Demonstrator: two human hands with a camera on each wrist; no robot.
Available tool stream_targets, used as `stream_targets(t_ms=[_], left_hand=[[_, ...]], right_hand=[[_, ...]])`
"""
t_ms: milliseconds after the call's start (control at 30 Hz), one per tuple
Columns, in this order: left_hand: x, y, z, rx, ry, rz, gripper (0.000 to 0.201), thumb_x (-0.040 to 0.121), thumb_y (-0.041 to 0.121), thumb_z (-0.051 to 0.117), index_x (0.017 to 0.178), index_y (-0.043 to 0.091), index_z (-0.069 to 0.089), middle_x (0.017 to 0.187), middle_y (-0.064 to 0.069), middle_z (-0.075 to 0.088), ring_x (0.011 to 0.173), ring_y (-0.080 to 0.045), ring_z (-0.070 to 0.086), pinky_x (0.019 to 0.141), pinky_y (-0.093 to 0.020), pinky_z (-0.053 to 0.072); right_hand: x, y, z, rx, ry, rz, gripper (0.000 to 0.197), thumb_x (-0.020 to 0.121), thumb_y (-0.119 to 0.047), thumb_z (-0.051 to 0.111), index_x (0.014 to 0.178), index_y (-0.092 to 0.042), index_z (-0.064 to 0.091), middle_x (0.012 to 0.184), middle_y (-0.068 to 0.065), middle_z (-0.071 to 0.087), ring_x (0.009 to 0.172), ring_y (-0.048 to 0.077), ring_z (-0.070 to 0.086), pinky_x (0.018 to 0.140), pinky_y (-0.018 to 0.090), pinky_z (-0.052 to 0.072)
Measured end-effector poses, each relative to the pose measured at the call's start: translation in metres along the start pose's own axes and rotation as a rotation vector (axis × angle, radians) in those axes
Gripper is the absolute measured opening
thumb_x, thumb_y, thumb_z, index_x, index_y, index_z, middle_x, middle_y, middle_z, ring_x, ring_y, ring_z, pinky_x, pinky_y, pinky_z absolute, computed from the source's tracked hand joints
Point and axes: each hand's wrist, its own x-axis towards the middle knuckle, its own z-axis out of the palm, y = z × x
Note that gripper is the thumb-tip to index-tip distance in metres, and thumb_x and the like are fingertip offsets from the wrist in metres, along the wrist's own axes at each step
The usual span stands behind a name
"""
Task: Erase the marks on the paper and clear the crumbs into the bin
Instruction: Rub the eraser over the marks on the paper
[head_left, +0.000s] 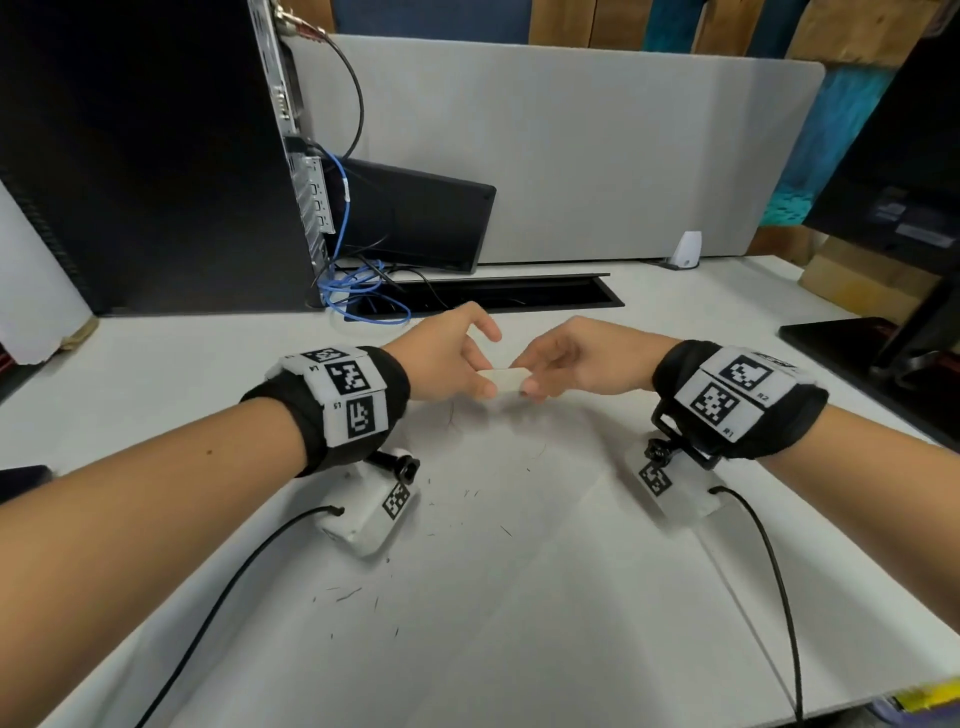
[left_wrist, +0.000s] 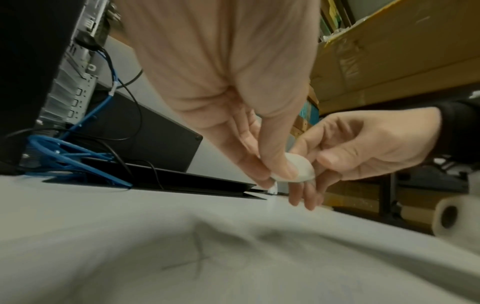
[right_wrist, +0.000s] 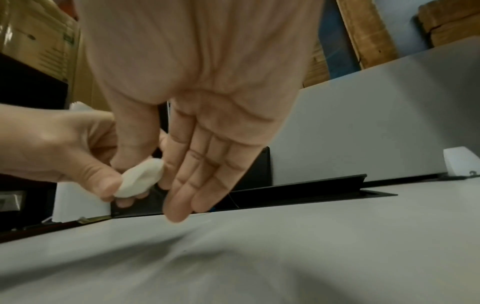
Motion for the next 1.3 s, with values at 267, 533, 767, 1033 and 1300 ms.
stream_targets(t_ms=[267,533,767,1033,1300], left_hand=[[-0.001,0.001,0.016,0.261,-0.207,-0.078,0.077,0.076,0.028,0.075,0.138,0.016,0.03,0.131,-0.002,0.048,0.121,-0.02,0.049,0.105,-0.034,0.038],[-0.004,-0.004,0.04,0.594,-0.428,-0.116,0.097,0.073,0.067,0.06,0.149,0.039,0.005,0.155,0.007,0.005,0.144,-0.019,0.011,0.116,-0.045,0.017],[-0.005,0.001,0.041,0.671,-0.405,-0.12,0.101,0.068,0.075,0.057,0.147,0.043,0.004,0.155,0.008,0.007,0.143,-0.017,0.016,0.113,-0.047,0.011],[-0.006,0.008,0.041,0.744,-0.424,-0.141,0.104,0.068,0.076,0.055,0.148,0.039,0.001,0.156,0.007,0.004,0.143,-0.019,0.019,0.109,-0.047,0.015],[-0.005,0.01,0.041,0.776,-0.43,-0.15,0.104,0.067,0.077,0.054,0.148,0.04,0.0,0.156,0.007,0.003,0.143,-0.019,0.02,0.11,-0.047,0.017]], right_hand=[[-0.005,0.011,0.011,-0.075,0.054,0.097,0.02,0.079,-0.021,0.073,0.066,-0.015,0.059,0.055,-0.001,0.059,0.049,0.01,0.053,0.058,0.021,0.044],[-0.007,0.013,0.02,-0.093,-0.058,0.142,0.01,0.082,-0.019,0.07,0.082,-0.016,0.06,0.063,0.004,0.061,0.049,0.012,0.06,0.056,0.021,0.049],[-0.009,0.012,0.021,-0.237,0.03,0.125,0.014,0.081,-0.029,0.069,0.089,-0.018,0.069,0.051,-0.004,0.056,0.04,0.001,0.048,0.054,0.014,0.038],[-0.014,0.012,0.018,-0.273,0.072,0.17,0.011,0.079,-0.029,0.072,0.079,-0.018,0.069,0.048,-0.006,0.055,0.043,0.004,0.047,0.052,0.014,0.038],[-0.015,0.01,0.019,-0.29,0.054,0.173,0.012,0.079,-0.029,0.072,0.079,-0.017,0.07,0.05,-0.001,0.058,0.037,0.001,0.047,0.049,0.011,0.039]])
